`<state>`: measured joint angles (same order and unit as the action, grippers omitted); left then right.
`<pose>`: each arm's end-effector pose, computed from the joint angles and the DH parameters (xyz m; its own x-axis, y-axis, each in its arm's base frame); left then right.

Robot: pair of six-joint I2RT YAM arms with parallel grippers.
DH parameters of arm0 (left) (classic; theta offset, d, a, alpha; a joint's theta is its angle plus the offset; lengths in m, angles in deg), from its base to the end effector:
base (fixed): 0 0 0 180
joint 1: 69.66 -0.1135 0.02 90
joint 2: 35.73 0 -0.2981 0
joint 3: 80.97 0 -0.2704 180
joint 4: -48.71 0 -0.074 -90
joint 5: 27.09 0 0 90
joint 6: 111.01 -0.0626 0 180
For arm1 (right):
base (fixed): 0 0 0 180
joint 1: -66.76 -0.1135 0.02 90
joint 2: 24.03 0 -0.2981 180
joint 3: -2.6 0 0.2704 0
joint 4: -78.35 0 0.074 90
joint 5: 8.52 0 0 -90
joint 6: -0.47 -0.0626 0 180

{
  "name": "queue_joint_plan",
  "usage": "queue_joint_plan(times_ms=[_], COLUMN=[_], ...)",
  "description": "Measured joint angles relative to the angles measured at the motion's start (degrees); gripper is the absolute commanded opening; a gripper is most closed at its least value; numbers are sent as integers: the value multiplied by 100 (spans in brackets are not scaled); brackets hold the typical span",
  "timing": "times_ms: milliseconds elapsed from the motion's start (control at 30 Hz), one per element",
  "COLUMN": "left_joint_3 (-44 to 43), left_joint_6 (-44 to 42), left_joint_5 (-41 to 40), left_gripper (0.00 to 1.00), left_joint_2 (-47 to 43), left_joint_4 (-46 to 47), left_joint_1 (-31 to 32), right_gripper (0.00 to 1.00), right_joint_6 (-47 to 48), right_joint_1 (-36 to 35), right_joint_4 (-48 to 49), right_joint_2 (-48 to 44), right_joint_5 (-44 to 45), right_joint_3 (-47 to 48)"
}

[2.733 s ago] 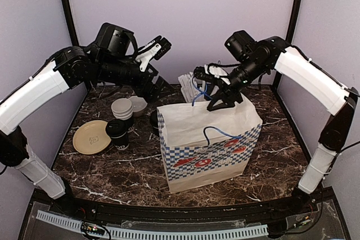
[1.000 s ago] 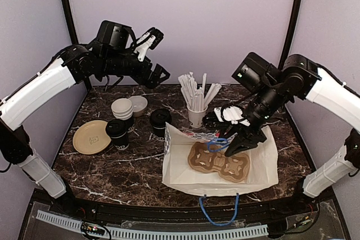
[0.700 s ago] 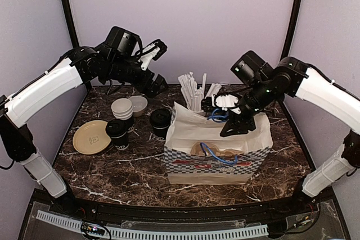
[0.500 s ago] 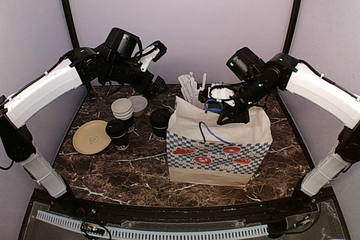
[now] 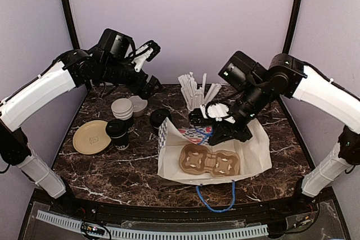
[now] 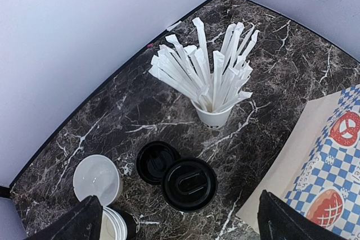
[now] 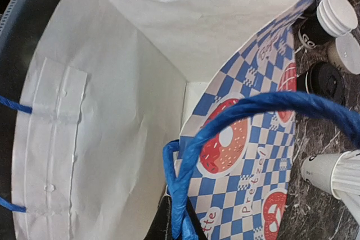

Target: Pack the takeout coffee

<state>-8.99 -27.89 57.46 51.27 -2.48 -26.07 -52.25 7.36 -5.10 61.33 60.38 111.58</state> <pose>0.2755 -0.2540 0.4397 -0.2863 0.4372 -0.8526 0.6660 0.7305 0.1510 0.1385 0.2785 0.4045 0.1920 -0.7854 -0.5884 -0.9788 -0.1968 -0.0568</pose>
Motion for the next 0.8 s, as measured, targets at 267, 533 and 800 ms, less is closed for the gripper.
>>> queue_joint_plan(times_ms=[267, 533, 800], left_joint_3=[70, 70, 76], left_joint_6=[-2, -4, -20], left_joint_5=[2, 39, 57], left_gripper=[99, 99, 99], left_joint_2=[0, -2, -61], left_joint_4=[63, 181, 273], left_joint_1=[0, 0, 0], right_gripper=[0, 0, 0], right_joint_6=[9, -4, 37], right_joint_1=[50, 313, 20], right_joint_4=[103, 125, -297], right_joint_2=[2, -59, -7], right_joint_5=[498, 391, -455], right_joint_3=[-203, 710, 706])
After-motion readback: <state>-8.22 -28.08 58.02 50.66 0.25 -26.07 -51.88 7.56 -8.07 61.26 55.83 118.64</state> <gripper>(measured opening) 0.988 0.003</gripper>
